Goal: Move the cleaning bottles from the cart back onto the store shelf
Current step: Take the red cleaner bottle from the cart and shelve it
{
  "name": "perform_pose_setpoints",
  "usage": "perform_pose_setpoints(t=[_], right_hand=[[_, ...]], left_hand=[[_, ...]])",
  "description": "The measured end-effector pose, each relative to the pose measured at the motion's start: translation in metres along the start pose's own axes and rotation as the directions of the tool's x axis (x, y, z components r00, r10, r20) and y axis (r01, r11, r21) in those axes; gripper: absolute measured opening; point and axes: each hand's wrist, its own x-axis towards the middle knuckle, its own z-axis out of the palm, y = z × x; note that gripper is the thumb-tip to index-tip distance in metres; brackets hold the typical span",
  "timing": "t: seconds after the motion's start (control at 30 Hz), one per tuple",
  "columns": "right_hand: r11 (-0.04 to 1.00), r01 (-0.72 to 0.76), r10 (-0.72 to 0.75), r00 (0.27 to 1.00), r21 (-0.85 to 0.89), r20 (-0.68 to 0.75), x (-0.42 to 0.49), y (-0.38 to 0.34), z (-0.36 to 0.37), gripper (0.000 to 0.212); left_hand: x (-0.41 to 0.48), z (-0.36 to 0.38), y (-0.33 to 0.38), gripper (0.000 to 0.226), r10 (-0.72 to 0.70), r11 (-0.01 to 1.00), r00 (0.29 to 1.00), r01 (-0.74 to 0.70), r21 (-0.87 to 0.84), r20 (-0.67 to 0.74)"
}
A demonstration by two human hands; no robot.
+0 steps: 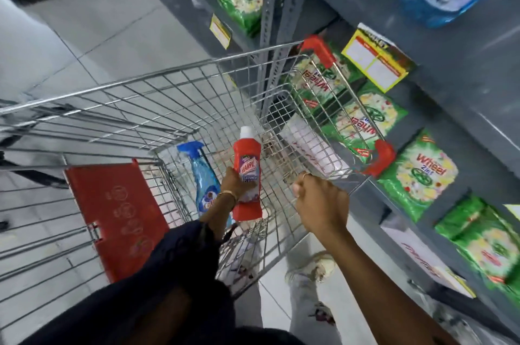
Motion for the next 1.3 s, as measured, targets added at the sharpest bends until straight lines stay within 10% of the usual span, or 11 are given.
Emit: perform_pose_setpoints(t=[0.17,0.33,0.43,1.07,1.3], right_hand=[[0.912,-0.056,0.056,0.998,0.406,0.012,0.000,0.005,-0.004,0.029],[0.119,-0.251,-0.014,0.967,0.961,0.254,-0.015,0.004,-0.055,0.024],[-0.074,-0.164,-0.012,0.986,0.984,0.164,-0.043,0.025,-0.091,0.029],[-0.130,0.161,0.371,0.923,0.978,-0.103,-0.200,0.191,-0.123,0.035],[-0.052,0.339,0.519,0.813,0.939,-0.264,-0.214,0.274,-0.142,0.022]], left_hand=[[-0.072,-0.041,0.065,0.057,0.328,0.942,0.937,-0.315,-0.118,0.121],[-0.167,-0.076,0.136,0.057,0.556,0.821,0.804,-0.491,-0.291,0.212],[-0.214,-0.072,0.162,0.047,0.662,0.736,0.713,-0.559,-0.381,0.232],[-0.341,0.100,0.200,0.023,0.685,0.712,0.482,-0.602,-0.362,0.546],[-0.375,0.184,0.248,0.022,0.779,0.556,0.255,-0.702,-0.445,0.573]])
